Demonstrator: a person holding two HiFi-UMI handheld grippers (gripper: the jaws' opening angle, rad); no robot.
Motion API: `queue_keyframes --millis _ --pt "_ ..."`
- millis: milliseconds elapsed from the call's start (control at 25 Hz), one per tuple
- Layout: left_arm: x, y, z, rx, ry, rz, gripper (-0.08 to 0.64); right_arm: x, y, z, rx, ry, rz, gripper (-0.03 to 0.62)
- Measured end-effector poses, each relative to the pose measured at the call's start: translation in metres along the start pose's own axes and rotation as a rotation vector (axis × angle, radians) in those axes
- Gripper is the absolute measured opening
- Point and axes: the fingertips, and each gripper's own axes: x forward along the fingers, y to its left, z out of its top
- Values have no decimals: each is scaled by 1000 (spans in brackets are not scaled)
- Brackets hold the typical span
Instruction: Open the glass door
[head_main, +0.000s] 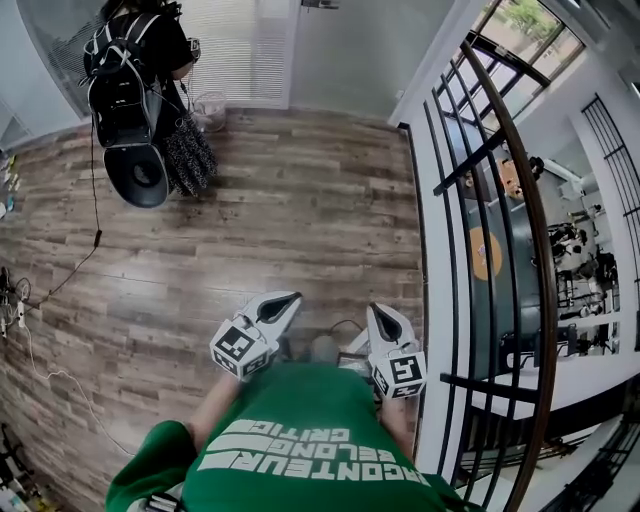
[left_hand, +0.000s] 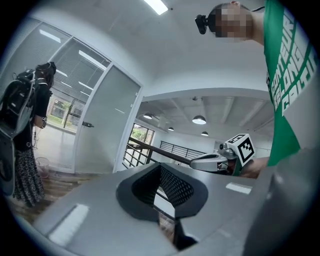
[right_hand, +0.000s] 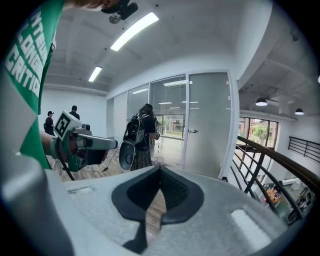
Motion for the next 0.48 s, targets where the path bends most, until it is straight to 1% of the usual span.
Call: queue_keyframes --millis 120,240,360,480 --pt "6 3 -3 -14 4 -13 15 5 2 -7 13 23 7 -6" --pt "20 13 -7 -24 12 -13 15 18 -9 -14 26 40 14 -6" --pt "40 31 -5 -28 25 7 15 43 -29 -12 33 44 37 -6" --pt "63 50 -2 -32 37 40 15 70 -53 -7 19 39 63 -6"
